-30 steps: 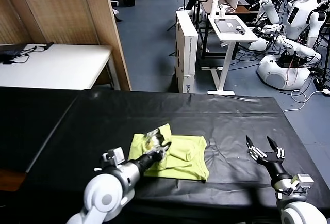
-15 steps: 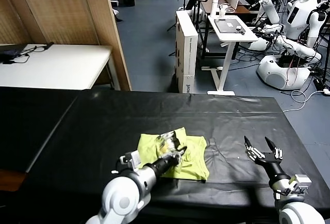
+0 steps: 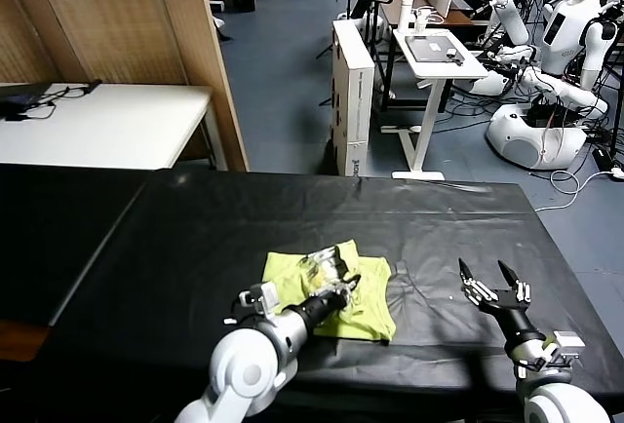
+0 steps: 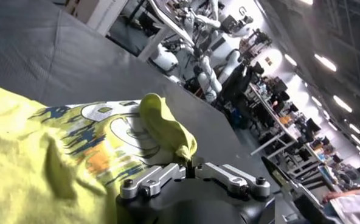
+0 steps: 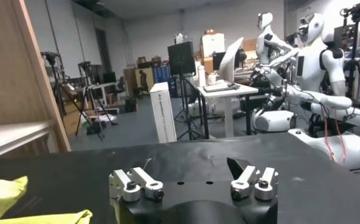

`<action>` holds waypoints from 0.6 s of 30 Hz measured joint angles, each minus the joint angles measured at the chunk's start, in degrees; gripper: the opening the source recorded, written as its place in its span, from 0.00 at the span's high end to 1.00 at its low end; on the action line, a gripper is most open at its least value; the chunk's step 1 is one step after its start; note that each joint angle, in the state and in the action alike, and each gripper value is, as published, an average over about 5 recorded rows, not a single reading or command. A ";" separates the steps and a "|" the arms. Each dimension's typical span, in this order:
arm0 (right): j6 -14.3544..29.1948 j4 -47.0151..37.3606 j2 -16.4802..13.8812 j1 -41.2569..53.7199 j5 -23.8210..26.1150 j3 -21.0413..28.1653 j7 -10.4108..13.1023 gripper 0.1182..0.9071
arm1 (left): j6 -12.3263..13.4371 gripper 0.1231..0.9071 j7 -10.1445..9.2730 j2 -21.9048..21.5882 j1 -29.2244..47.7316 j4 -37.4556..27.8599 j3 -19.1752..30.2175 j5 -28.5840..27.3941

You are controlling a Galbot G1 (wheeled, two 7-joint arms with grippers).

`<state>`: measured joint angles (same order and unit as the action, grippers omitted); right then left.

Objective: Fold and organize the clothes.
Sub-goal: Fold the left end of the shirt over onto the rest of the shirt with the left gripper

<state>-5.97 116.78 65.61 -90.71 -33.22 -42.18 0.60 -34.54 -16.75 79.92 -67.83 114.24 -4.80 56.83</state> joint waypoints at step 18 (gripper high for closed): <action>-0.23 0.97 -2.68 -1.32 3.24 2.65 -1.70 0.00 | 3.39 0.01 4.19 3.08 -1.19 -0.14 2.11 -8.92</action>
<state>-6.19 117.75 62.92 -92.03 -29.98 -39.54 -1.10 -31.15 -12.56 83.01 -69.02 114.10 -2.69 47.91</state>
